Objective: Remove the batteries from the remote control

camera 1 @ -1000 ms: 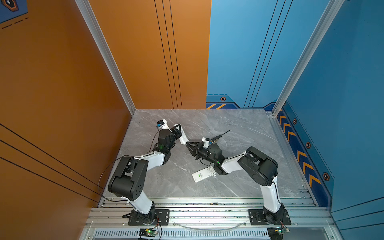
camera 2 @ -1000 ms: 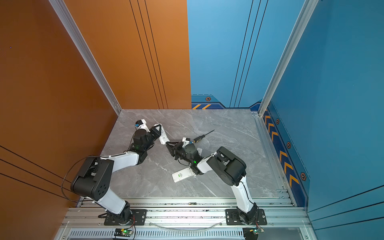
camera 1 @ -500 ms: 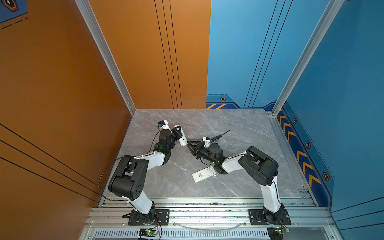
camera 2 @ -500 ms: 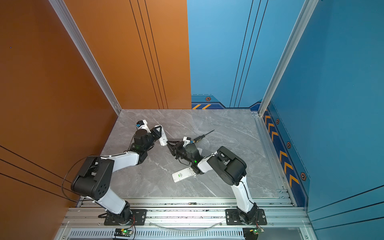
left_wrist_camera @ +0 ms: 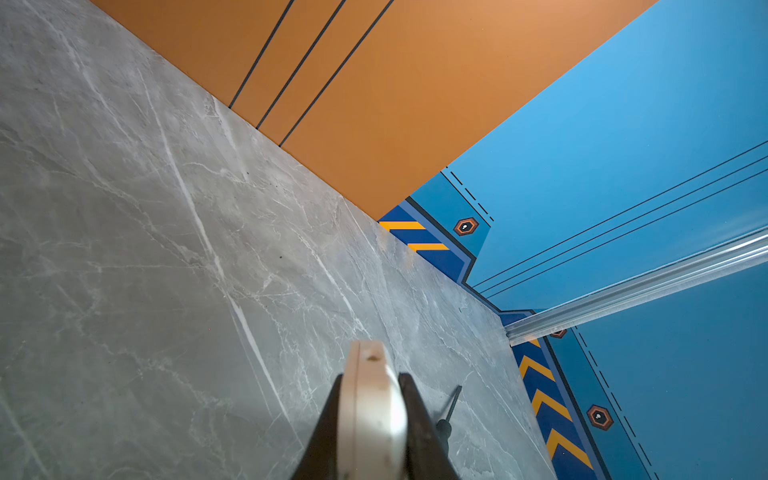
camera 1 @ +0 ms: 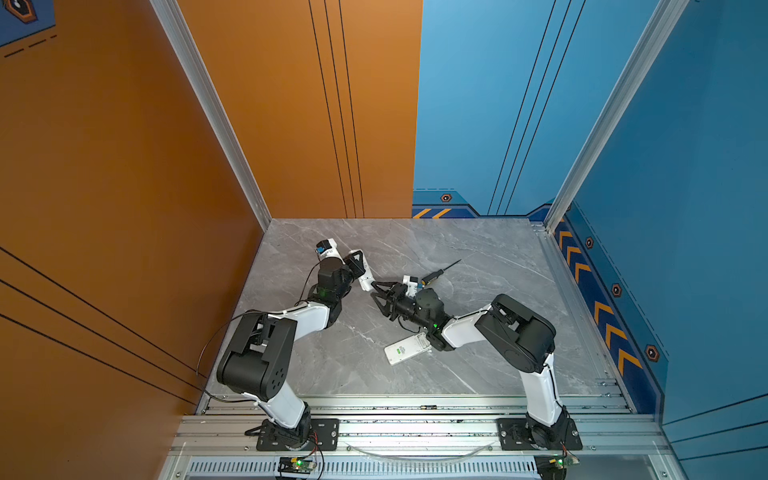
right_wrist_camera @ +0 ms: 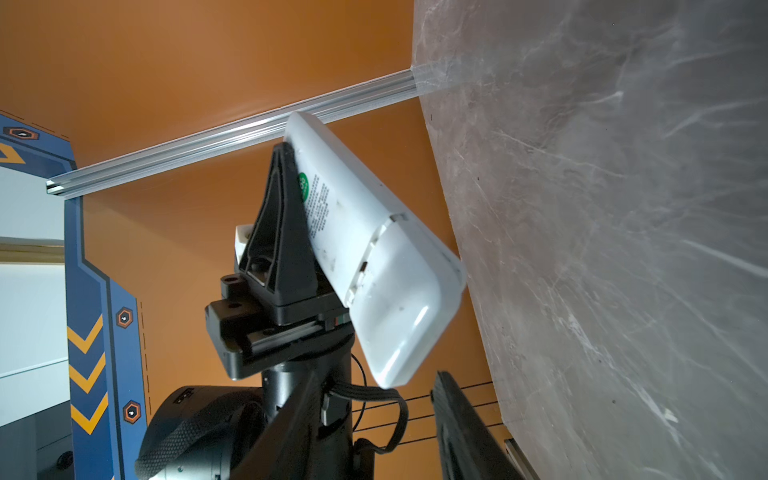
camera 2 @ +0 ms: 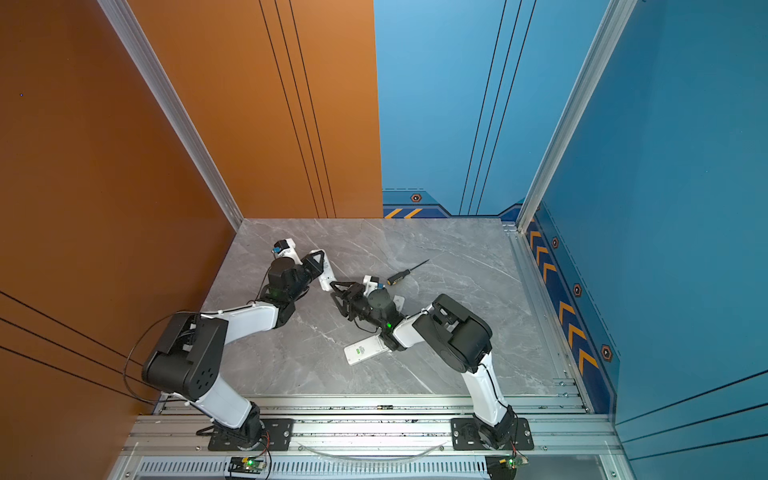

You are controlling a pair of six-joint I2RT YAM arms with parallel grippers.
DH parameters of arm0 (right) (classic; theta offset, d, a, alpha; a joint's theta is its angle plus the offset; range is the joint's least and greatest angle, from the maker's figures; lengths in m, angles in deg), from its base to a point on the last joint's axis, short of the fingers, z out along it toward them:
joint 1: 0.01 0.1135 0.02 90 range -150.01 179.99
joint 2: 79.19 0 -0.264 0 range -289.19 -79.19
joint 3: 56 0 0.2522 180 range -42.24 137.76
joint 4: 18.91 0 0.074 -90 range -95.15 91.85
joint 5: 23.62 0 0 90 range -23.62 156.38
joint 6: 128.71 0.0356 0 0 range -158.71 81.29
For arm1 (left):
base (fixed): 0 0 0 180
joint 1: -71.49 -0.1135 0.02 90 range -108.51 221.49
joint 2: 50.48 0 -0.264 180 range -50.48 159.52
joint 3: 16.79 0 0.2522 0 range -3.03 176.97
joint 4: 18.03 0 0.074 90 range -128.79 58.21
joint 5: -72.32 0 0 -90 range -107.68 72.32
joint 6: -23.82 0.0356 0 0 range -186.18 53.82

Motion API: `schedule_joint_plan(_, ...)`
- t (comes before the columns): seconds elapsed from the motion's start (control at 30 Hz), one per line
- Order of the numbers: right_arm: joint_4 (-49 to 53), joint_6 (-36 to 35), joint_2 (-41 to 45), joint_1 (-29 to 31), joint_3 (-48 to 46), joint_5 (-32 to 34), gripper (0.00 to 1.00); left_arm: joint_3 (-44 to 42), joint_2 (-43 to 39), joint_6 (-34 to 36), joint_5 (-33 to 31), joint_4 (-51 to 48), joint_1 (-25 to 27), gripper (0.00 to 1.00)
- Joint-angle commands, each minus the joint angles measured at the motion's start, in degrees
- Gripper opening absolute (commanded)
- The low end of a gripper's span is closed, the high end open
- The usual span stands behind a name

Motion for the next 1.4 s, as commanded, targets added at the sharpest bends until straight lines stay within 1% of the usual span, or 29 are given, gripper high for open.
schedule_joint_plan(0.0,-0.6,-0.7,-1.9,0.0,1.9,0.6,0.45,0.5,-0.7,1.2,1.1,0.4,0.8,0.0)
schedule_joint_plan(0.23,-1.2,-0.3,-2.1,0.1,1.6,1.0,0.45,0.4,-0.7,1.1,1.0,0.4,1.0,0.0)
schedule_joint_plan(0.47,-0.7,-0.5,-2.2,0.1,1.4,1.2,0.48,0.6,-0.6,1.2,1.3,0.4,1.4,0.0)
schedule_joint_plan(0.63,-0.9,-0.3,-2.5,-0.2,2.1,1.4,0.41,0.3,-0.7,1.7,1.7,0.4,1.7,0.0)
schedule_joint_plan(0.77,-1.0,-0.3,-2.8,-0.3,2.1,1.4,0.33,0.4,-0.9,2.5,1.9,0.3,1.9,0.0)
schedule_joint_plan(0.83,-1.1,-0.2,-2.5,-0.2,1.5,1.6,0.28,0.4,-1.0,2.8,1.8,0.2,1.8,0.0)
schedule_joint_plan(1.27,-1.3,-0.7,-0.8,-0.8,-1.4,3.0,0.17,1.2,-1.8,5.4,2.3,-2.4,1.7,0.0)
schedule_joint_plan(1.37,-1.5,-0.8,-0.8,-0.9,-1.6,3.2,0.16,1.2,-2.2,5.9,2.4,-3.3,1.7,0.0)
